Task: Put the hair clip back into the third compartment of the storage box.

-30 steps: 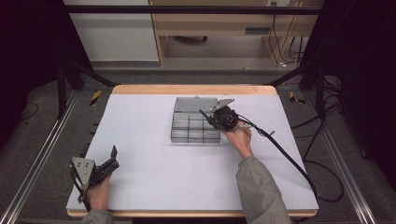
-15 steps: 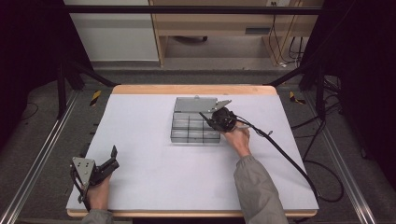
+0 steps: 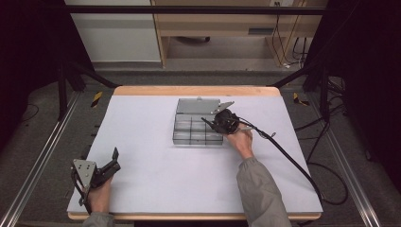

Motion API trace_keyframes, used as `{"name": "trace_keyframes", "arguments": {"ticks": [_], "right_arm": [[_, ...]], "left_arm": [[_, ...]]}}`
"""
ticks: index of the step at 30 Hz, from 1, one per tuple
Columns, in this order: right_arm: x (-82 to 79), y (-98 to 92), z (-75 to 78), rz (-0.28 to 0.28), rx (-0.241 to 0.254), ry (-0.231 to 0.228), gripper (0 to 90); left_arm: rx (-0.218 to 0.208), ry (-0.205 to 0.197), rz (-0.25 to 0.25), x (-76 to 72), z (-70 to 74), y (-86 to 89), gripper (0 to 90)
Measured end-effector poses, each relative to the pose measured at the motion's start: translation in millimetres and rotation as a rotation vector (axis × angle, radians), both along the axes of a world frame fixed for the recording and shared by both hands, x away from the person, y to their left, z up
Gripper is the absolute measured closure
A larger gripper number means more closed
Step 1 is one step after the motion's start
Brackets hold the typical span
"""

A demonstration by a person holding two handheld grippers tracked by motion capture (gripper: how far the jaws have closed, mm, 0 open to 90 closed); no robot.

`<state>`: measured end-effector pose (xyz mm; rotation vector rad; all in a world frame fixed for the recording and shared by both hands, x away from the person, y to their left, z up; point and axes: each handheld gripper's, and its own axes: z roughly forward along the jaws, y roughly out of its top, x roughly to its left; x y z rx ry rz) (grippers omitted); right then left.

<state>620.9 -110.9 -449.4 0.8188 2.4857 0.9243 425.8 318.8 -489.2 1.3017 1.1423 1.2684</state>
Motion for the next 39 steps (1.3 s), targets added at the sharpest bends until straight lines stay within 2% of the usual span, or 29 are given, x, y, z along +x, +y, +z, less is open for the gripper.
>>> {"name": "trace_keyframes", "arguments": {"ticks": [4, 15, 17, 23, 27, 32, 33, 34, 35, 39], "right_arm": [[-1.2, -0.3, 1.1, 0.003, -0.001, 0.007, 74.6], [-3.9, -2.3, 7.9, -0.003, 0.009, -0.013, 72.7], [-5.6, -3.7, 11.8, 0.002, 0.032, -0.016, 72.6], [-13.3, -5.4, 16.8, 0.019, 0.041, -0.02, 70.0], [-22.4, -14.2, 19.1, 0.014, 0.099, -0.023, 67.2], [-33.9, -26.1, 21.7, 0.009, 0.13, -0.029, 66.0], [-39.3, -32.5, 22.8, 0.013, 0.155, -0.036, 65.6], [-39.3, -32.5, 22.8, 0.013, 0.155, -0.036, 65.6], [-46.1, -39.7, 23.9, 0.009, 0.183, -0.038, 64.7], [-57.5, -50.4, 24.8, 0.003, 0.19, -0.054, 62.9]], "left_arm": [[0.002, 0.001, 0.0, 0.0, 0.0, -0.2, 6.8], [0.001, 0.001, 0.0, 0.1, 0.0, -0.2, 6.8], [0.002, 0.001, 0.0, 0.1, 0.0, -0.2, 6.8], [0.003, 0.002, 0.001, 0.1, 0.0, -0.3, 6.8], [0.004, 0.002, 0.001, 0.2, 0.0, -0.5, 6.8], [0.006, 0.003, 0.001, 0.3, 0.1, -0.7, 6.9], [0.007, 0.004, 0.001, 0.3, 0.1, -0.7, 6.9], [0.007, 0.004, 0.001, 0.3, 0.1, -0.7, 6.9], [0.007, 0.004, 0.001, 0.3, 0.1, -0.7, 6.9], [0.008, 0.004, 0.001, 0.4, 0.1, -0.8, 6.9]]}}
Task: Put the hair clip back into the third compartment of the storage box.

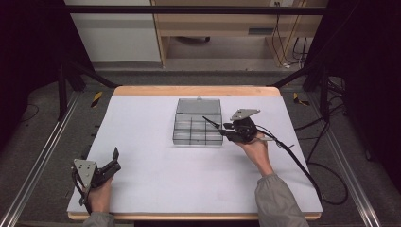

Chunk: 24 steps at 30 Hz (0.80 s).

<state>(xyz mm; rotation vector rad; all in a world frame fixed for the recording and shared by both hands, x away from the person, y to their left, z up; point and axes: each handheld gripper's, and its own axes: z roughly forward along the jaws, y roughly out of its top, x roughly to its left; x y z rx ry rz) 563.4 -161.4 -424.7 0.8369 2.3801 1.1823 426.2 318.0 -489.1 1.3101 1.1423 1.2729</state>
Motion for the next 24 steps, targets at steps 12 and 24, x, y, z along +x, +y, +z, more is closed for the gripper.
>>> {"name": "trace_keyframes", "arguments": {"ticks": [12, 24], "right_arm": [[-45.2, -39.0, 11.4, -0.053, 0.083, -0.087, 55.0], [-80.1, -89.6, -5.2, -0.278, 0.233, -0.146, 26.6]], "left_arm": [[0.003, -0.001, 0.001, -0.1, 0.0, -0.3, 6.9], [0.005, 0.0, 0.002, 0.0, 0.0, -0.6, 6.9]]}}
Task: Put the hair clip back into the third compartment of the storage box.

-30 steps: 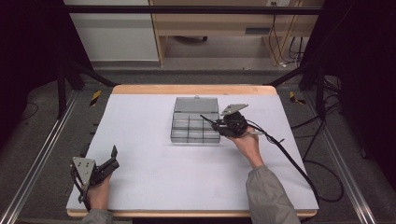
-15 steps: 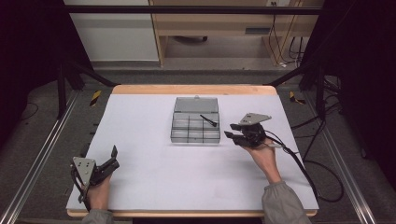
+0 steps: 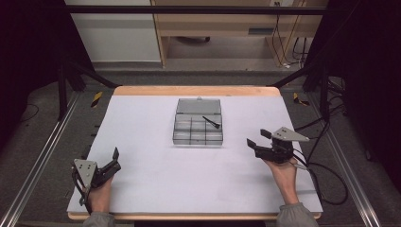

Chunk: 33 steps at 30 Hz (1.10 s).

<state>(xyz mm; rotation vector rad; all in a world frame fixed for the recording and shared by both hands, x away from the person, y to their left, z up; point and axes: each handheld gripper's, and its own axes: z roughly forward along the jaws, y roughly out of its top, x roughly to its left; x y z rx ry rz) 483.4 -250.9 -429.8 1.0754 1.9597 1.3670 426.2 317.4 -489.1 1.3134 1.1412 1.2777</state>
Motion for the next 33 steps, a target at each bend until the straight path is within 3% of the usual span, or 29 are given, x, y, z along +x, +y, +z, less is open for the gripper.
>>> {"name": "trace_keyframes", "arguments": {"ticks": [3, 6, 13, 22, 25, 33], "right_arm": [[-5.3, -11.7, -7.0, -0.054, 0.039, 0.005, 17.9], [-10.6, -19.2, -13.4, -0.084, 0.045, 0.002, 14.5], [-29.2, -25.7, -33.8, -0.188, 0.012, -0.082, 11.4], [-50.1, -32.2, -49.2, -0.293, 0.032, -0.17, 8.2], [-52.1, -34.6, -53.2, -0.293, 0.05, -0.158, 8.2], [-55.6, -35.0, -53.9, -0.297, 0.046, -0.187, 8.5]], "left_arm": [[0.001, -0.001, 0.001, -0.1, 0.0, -0.2, 6.8], [0.001, 0.0, 0.001, 0.0, 0.0, -0.2, 6.8], [0.0, -0.001, 0.001, -0.2, 0.0, 0.0, 6.8], [0.001, -0.002, 0.0, -0.3, -0.1, -0.1, 6.8], [0.002, -0.002, 0.0, -0.2, -0.1, -0.2, 6.7], [0.0, -0.002, 0.0, -0.2, -0.1, -0.1, 6.7]]}}
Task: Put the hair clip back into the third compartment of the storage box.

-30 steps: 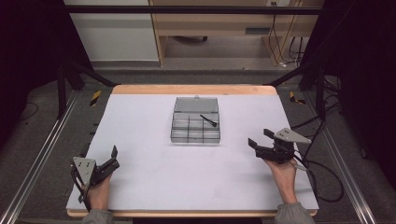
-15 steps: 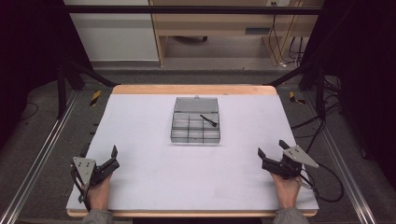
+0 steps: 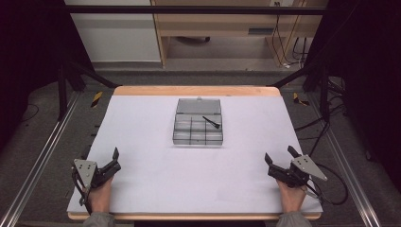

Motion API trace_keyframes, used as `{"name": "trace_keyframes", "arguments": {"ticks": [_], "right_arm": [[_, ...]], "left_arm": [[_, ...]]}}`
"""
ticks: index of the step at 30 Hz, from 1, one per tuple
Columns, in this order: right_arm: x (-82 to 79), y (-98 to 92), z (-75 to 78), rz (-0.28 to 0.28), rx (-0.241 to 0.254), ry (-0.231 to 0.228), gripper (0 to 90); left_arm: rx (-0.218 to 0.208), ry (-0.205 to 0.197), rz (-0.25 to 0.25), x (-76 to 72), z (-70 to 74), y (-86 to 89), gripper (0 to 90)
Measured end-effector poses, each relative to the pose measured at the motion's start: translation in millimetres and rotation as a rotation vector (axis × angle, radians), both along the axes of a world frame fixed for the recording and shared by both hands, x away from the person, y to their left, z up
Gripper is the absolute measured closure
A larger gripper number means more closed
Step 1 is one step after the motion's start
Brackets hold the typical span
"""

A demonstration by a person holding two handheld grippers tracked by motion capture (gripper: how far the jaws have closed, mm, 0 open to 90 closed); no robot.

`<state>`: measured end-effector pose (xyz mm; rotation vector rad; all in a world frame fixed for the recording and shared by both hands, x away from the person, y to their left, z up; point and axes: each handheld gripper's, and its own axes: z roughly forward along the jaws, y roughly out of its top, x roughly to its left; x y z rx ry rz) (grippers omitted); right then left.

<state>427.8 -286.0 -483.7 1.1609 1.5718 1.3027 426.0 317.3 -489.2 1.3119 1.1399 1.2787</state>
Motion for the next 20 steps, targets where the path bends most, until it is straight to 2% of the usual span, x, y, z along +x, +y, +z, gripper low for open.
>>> {"name": "trace_keyframes", "arguments": {"ticks": [20], "right_arm": [[1.3, 1.1, -1.9, 0.01, -0.014, 0.015, 9.6]], "left_arm": [[0.002, 0.003, 0.0, 0.3, 0.1, -0.1, 6.8]]}}
